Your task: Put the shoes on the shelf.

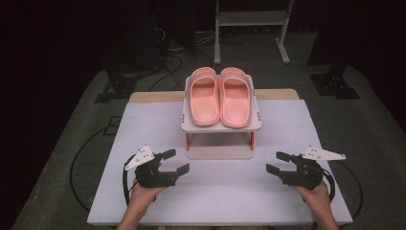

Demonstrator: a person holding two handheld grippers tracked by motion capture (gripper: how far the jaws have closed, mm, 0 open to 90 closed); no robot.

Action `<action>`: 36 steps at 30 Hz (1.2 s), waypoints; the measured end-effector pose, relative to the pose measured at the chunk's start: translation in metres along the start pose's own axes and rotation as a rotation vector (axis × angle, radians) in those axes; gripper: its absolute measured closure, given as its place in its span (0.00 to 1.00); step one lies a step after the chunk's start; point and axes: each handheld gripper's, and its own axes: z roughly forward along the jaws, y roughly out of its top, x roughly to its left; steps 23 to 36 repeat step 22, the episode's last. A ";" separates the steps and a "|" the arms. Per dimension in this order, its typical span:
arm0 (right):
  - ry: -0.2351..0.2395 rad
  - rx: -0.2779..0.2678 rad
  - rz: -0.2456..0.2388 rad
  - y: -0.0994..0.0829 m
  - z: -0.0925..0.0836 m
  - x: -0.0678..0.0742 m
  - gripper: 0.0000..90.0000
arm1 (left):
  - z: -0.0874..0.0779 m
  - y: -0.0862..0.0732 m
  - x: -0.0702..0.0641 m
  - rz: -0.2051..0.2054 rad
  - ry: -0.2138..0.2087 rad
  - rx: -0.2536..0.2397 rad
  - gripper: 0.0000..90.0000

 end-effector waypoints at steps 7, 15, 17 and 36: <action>0.010 0.020 0.005 -0.017 0.000 -0.001 0.29 | -0.004 -0.010 0.003 -0.007 0.018 0.007 0.17; 0.011 0.004 0.020 -0.032 -0.009 -0.002 0.29 | -0.005 -0.028 0.007 -0.021 0.032 0.006 0.12; -0.001 0.001 0.014 -0.035 -0.010 -0.002 0.27 | -0.004 -0.033 0.007 -0.023 0.028 -0.001 0.12; 0.024 -0.052 0.058 -0.049 -0.013 -0.004 0.25 | 0.001 -0.047 0.008 -0.028 0.018 0.024 0.12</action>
